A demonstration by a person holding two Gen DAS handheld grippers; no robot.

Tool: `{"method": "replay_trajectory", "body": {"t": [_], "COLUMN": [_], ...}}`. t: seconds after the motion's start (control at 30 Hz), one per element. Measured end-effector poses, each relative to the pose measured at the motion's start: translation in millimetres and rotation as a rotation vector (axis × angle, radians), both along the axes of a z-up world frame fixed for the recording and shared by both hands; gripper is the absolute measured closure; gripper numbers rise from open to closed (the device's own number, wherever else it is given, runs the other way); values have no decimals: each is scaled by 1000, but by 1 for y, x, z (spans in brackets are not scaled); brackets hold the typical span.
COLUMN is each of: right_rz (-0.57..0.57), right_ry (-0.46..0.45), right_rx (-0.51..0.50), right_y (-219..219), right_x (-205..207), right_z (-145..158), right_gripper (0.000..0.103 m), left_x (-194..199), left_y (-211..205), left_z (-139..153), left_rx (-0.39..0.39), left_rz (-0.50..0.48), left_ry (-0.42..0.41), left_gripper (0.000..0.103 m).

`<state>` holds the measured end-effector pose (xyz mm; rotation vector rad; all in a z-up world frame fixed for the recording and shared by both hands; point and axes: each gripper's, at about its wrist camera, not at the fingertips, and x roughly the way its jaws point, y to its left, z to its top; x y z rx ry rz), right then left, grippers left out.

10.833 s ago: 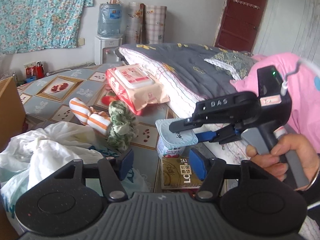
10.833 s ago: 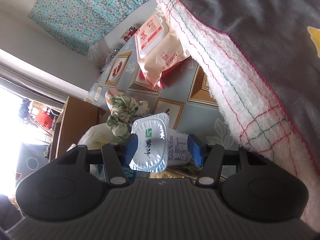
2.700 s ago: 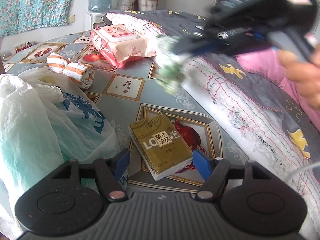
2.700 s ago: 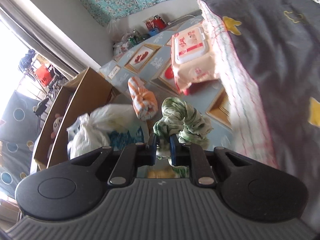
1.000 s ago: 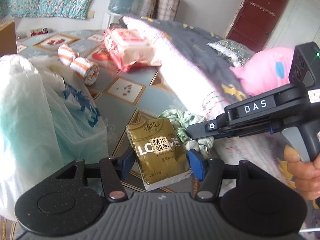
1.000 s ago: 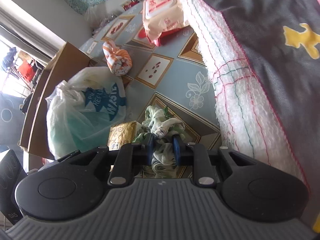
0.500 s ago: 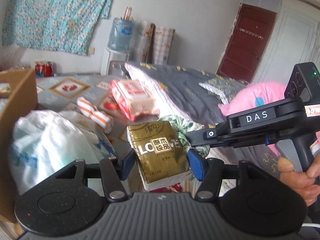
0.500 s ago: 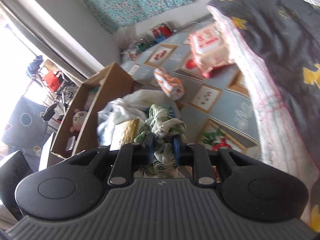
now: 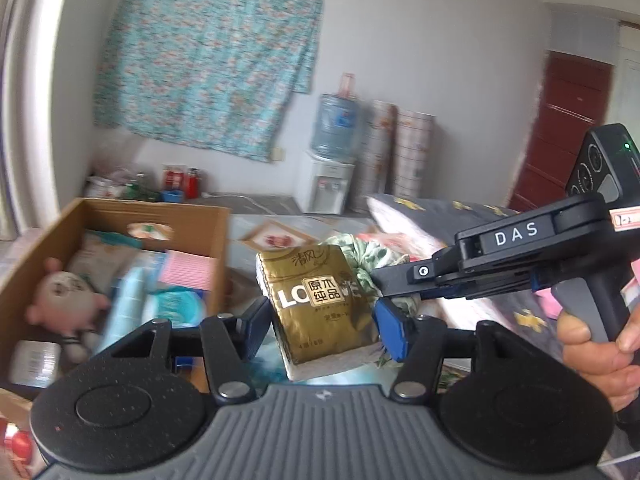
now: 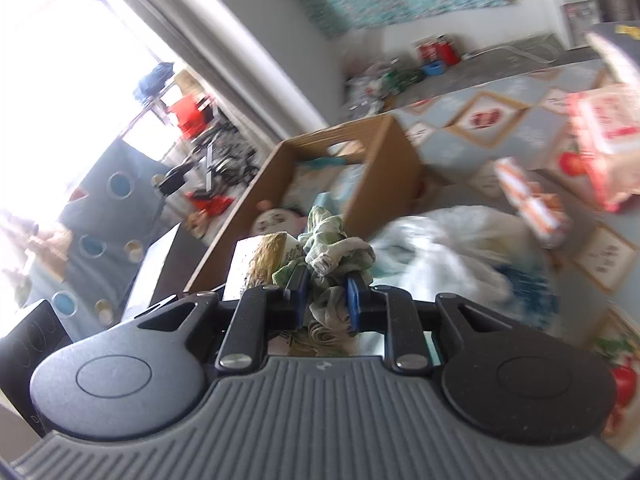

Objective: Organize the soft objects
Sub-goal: 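Carry the scrunchie with the right tool over the cardboard box, then lower the scrunchie into the box and open the right tool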

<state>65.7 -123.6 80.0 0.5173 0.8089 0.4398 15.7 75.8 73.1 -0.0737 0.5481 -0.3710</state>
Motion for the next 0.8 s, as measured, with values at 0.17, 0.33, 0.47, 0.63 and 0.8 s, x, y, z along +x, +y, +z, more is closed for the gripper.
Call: {"method": "replay_trajectory", "body": {"t": [0.17, 0.33, 0.47, 0.63, 0.8], "right_rz": [135, 214, 260, 293, 327], "right_ry": [83, 216, 298, 373, 405], "right_rx": [6, 1, -62, -165, -237], "right_y": [72, 129, 165, 192, 204], "right_x": [56, 102, 127, 145, 156], "right_z": [-10, -36, -56, -80, -88], "right_gripper": [84, 84, 84, 85, 83], "left_x": [20, 50, 68, 92, 108], "left_y": [62, 116, 143, 158, 161], "left_z": [7, -11, -34, -60, -81], "left_rx": [19, 8, 27, 29, 62], "left_rz": [106, 169, 182, 166, 138], "left_ry": [86, 210, 295, 390, 464], "left_gripper": [46, 46, 46, 47, 46]}}
